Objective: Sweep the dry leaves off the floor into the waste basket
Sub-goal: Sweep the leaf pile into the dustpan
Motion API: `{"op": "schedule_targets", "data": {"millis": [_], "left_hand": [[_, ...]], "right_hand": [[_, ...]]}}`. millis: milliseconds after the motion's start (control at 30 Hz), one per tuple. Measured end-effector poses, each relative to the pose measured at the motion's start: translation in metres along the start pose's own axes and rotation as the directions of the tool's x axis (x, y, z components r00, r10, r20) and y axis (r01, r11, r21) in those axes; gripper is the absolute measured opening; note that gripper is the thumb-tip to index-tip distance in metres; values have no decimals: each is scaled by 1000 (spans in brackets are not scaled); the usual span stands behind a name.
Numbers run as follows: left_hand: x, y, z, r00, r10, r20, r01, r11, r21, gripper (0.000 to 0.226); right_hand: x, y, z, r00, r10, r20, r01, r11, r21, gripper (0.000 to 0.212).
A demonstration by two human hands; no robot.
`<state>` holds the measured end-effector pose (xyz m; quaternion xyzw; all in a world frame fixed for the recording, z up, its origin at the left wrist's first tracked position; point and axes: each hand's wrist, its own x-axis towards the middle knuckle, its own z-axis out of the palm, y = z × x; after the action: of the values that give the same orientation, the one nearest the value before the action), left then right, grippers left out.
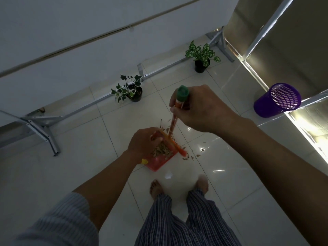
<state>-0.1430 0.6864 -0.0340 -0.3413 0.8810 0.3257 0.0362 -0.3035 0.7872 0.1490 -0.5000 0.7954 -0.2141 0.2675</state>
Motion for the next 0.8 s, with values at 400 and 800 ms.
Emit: {"op": "schedule_targets", "data": {"millis": [400, 800], "left_hand": [[-28, -93, 57, 833, -456, 314, 390, 886, 253, 35], [-48, -101, 8, 835, -507, 212, 474, 860, 189, 32]], "right_hand": [[22, -3, 25, 999, -19, -49, 19, 1000, -9, 12], [39, 0, 66, 986, -78, 147, 92, 992, -88, 22]]}}
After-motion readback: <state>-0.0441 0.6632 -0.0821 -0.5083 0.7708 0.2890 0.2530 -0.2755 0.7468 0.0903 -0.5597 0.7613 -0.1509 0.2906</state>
